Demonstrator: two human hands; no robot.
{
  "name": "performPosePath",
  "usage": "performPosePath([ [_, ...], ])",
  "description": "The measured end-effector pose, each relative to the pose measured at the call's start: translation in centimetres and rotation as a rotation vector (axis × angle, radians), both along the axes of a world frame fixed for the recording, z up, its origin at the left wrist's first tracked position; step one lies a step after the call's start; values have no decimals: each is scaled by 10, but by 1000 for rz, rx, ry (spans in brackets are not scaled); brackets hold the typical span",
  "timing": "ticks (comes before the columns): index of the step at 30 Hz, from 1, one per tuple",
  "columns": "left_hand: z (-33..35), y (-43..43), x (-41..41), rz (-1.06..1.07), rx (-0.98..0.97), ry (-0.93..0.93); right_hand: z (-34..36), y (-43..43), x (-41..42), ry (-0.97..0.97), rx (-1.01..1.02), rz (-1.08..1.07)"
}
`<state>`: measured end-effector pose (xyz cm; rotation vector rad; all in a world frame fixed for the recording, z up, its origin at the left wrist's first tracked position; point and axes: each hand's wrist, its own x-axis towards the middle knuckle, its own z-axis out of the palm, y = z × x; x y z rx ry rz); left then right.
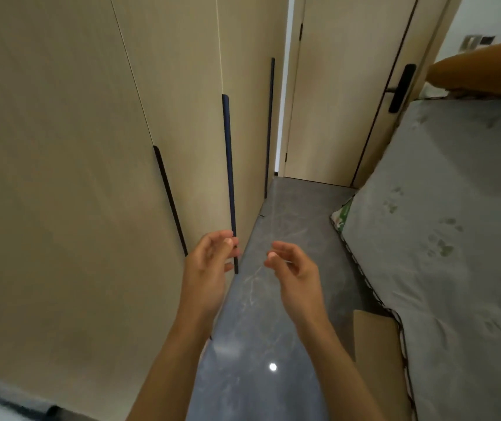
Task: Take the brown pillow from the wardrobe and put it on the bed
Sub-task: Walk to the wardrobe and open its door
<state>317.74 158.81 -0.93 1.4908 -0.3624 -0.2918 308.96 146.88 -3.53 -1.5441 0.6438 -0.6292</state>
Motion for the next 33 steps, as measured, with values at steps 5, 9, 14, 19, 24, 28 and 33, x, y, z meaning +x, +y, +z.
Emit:
performPosePath([
  [5,-7,-38,64,116,24,-5,-13,-42,78,-20,27,94],
  [9,-11,-75,117,287,19,-20,-19,-84,144,-19,54,242],
  [14,-4,-124,184,593,45,-36,-13,-140,226,-17,98,504],
  [19,13,-143,225,901,94,-102,2,-164,285,-28,160,676],
  [24,13,-152,249,1119,186,-175,13,-160,337,-88,170,836],
  [28,5,-163,263,1180,232,-197,13,-157,368,-148,137,940],
  [33,4,-178,273,1314,296,-167,15,-155,402,-183,165,1078],
])
